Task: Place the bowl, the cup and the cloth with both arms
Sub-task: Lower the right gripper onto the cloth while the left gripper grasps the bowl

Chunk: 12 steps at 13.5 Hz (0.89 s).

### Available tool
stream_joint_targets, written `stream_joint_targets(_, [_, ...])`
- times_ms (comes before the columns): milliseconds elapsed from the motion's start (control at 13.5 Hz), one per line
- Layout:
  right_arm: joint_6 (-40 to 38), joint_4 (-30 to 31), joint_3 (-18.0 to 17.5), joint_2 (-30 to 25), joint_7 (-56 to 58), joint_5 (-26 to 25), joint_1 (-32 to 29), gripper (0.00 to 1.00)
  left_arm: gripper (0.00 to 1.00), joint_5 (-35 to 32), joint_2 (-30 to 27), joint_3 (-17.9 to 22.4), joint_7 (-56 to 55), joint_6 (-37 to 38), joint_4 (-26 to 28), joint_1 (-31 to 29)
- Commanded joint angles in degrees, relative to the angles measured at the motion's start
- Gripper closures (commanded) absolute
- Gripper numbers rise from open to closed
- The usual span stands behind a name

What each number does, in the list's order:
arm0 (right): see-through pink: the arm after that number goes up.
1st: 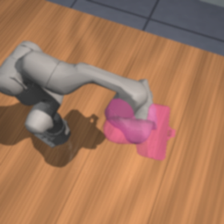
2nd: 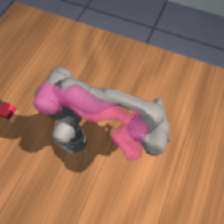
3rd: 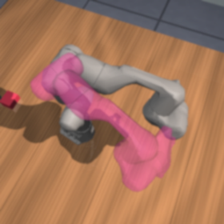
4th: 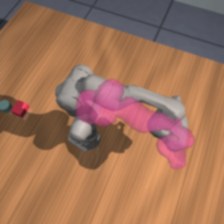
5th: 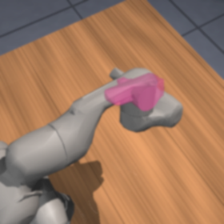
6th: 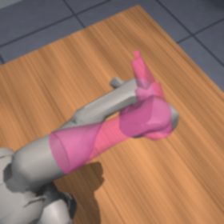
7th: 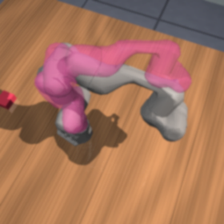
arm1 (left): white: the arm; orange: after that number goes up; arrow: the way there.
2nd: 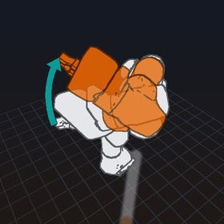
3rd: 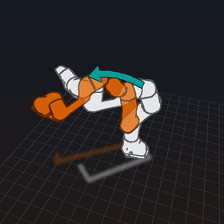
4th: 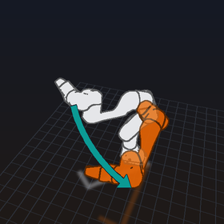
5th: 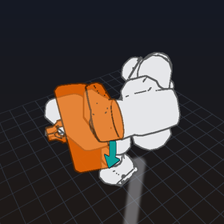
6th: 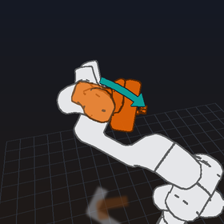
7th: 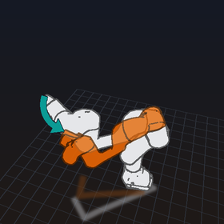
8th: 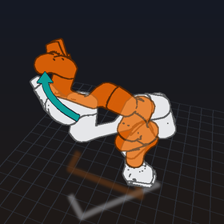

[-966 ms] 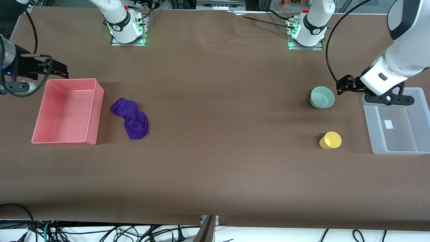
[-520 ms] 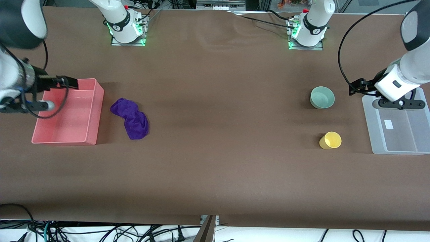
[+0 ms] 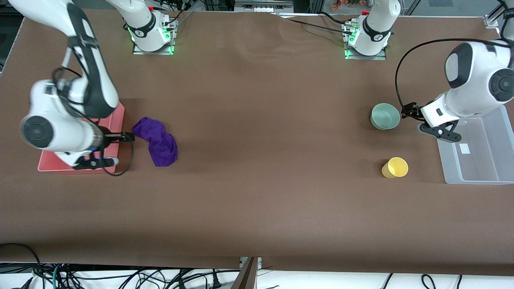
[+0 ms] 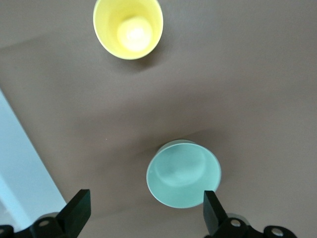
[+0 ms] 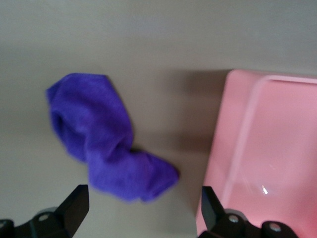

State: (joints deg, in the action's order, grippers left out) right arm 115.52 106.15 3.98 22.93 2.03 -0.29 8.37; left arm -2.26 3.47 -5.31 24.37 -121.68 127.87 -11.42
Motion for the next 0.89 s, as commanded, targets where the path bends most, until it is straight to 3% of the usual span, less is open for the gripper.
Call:
stream_joint_targets(0, [11.54, 12.56, -1.78, -3.51, -0.54, 0.81, 0.15, 0.0, 0.0, -0.82, -1.71, -0.41, 3.76, -9.94, 9.12, -1.68])
stream_joint_targets(149, [14.28, 14.86, -4.49, -3.08, -0.62, 0.81, 0.15, 0.0, 0.01, -0.82, 0.65, -0.41, 5.24, -18.29, 13.26, -1.68])
stream_joint_targets(446, [20.96, 17.69, -7.76, -0.45, -8.44, -0.15, 0.24, 0.0, 0.1, -0.9, 8.65, -0.41, 12.71, -26.14, 13.81, -4.49])
stream_joint_targets(520, [22.45, 17.86, -7.76, 0.44, -8.36, -0.15, 0.59, 0.0, 0.24, -0.9, 9.79, -0.49, 13.33, -26.68, 13.89, -5.01])
stream_joint_targets(595, [23.86, 18.21, -7.76, 1.4, -8.44, -0.15, 1.2, 0.0, 0.54, -0.82, 10.07, -0.49, 13.34, -26.77, 13.81, -5.02])
stream_joint_targets(669, [25.88, 19.52, -7.76, 1.67, -8.36, -0.15, 1.21, 0.08, 0.82, -0.82, 10.85, -0.58, 13.34, -26.77, 13.81, -5.1])
stream_joint_targets(743, [27.38, 20.66, -7.76, 1.59, -8.18, -0.15, 0.77, 0.36, 1.0, -0.82, 10.95, -0.5, 13.34, -26.77, 13.81, -5.02])
stream_joint_targets(818, [26.96, 20.93, -7.76, 1.41, -8.01, -0.15, 0.42, 0.72, 1.0, -0.82, 10.86, -0.49, 13.34, -26.77, 13.72, -5.02])
